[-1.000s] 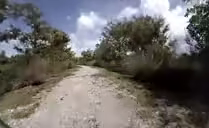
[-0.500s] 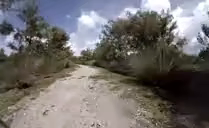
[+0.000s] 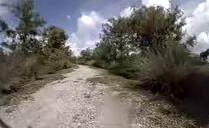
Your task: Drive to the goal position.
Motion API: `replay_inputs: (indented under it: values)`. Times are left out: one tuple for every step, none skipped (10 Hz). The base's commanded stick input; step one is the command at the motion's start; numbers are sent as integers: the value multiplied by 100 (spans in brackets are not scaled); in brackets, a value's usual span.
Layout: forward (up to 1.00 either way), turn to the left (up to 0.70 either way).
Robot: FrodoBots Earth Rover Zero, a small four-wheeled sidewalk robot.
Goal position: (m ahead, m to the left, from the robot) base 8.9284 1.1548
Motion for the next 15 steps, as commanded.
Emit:
replay_inputs:
  values:
    - [84,3]
    - [84,7]
    - [84,10]
    - [84,13]
    - [84,10]
    - [84,4]
    - [84,0]
    - [84,0]
    - [84,0]
    - [84,0]
    - [84,0]
    - [84,0]
    - [84,8]
    - [84,33]
    - [84,26]
